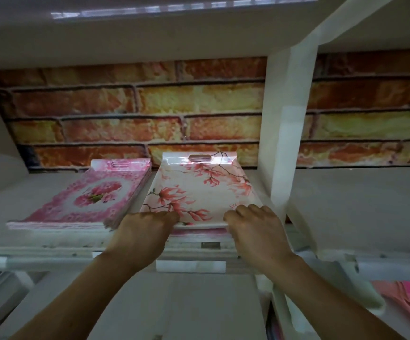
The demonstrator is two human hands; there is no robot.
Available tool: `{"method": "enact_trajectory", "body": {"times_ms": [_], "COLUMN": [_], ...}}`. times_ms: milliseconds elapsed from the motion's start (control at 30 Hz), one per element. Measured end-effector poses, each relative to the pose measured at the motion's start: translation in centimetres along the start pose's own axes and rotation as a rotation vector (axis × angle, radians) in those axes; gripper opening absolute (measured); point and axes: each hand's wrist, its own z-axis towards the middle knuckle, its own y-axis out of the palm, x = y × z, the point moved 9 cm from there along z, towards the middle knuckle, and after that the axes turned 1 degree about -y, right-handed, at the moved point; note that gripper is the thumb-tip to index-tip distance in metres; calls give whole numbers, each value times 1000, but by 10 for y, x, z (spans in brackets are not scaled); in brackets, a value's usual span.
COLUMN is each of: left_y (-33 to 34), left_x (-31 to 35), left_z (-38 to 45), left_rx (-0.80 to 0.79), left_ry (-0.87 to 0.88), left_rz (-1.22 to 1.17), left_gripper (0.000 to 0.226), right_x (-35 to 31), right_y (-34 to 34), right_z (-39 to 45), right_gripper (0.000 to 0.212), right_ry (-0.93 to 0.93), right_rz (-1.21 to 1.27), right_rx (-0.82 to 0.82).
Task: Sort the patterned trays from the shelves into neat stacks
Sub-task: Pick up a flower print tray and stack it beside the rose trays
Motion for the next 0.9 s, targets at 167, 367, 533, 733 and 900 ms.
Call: {"method": "enact_trajectory", "body": {"times_ms": [167,367,533,733,900], "left_y": [13,23,28,36,45], "left_x": [-6,-20,-24,-17,-21], "left_z": [2,4,6,10,13], "left_rx": [-36,-79,-115,-142,-173], "left_ry": [24,29,33,123,103], "left_rz": [-19,-63,-103,-132,-175], "left_gripper": [37,36,34,35,35], "right_x": [-4,-11,-12,-7,1], "right_y": [6,16,21,31,34], "right_z": [6,14,16,14,13], "right_gripper": [25,26,16,16,26], "right_ry": [-3,23,27,-6,11], "right_rz": [0,-11,32,128,326], "right_rx": [-25,-88,-117,-204,-293]}}
